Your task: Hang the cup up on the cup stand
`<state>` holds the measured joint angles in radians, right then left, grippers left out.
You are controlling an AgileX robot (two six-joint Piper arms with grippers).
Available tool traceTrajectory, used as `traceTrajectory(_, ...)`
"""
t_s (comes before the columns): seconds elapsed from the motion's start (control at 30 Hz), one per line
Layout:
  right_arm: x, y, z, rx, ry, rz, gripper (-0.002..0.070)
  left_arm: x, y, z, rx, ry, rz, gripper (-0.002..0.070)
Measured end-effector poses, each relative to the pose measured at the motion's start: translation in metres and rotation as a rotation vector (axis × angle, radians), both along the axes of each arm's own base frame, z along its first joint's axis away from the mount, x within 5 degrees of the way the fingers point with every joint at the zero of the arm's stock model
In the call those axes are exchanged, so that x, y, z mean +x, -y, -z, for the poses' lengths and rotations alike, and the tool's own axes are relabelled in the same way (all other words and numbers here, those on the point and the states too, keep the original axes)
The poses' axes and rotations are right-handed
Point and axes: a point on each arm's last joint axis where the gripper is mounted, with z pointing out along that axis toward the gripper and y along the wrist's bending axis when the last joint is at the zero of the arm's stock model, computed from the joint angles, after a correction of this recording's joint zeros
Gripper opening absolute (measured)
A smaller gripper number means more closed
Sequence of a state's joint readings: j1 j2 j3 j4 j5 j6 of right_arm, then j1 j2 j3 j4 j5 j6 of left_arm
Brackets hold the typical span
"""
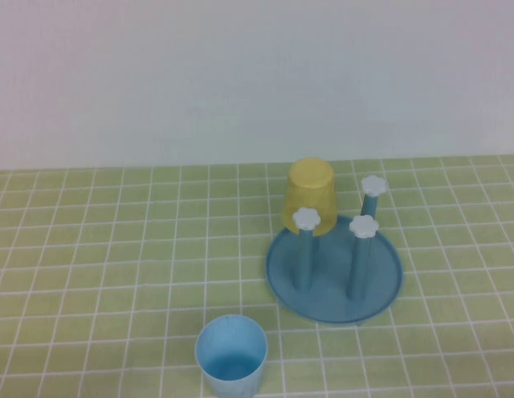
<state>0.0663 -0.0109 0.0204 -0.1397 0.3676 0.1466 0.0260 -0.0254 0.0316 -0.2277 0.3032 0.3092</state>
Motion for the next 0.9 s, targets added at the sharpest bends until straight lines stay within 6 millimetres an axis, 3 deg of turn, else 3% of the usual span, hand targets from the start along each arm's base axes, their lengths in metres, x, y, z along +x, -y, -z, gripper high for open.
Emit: traceTrajectory(0.9, 0.0, 0.0, 0.0, -0.013, 0.0, -0.005, -0.0001, 0.0012, -0.0012, -0.0051, 0.0, 0.057, -0.013, 0.0)
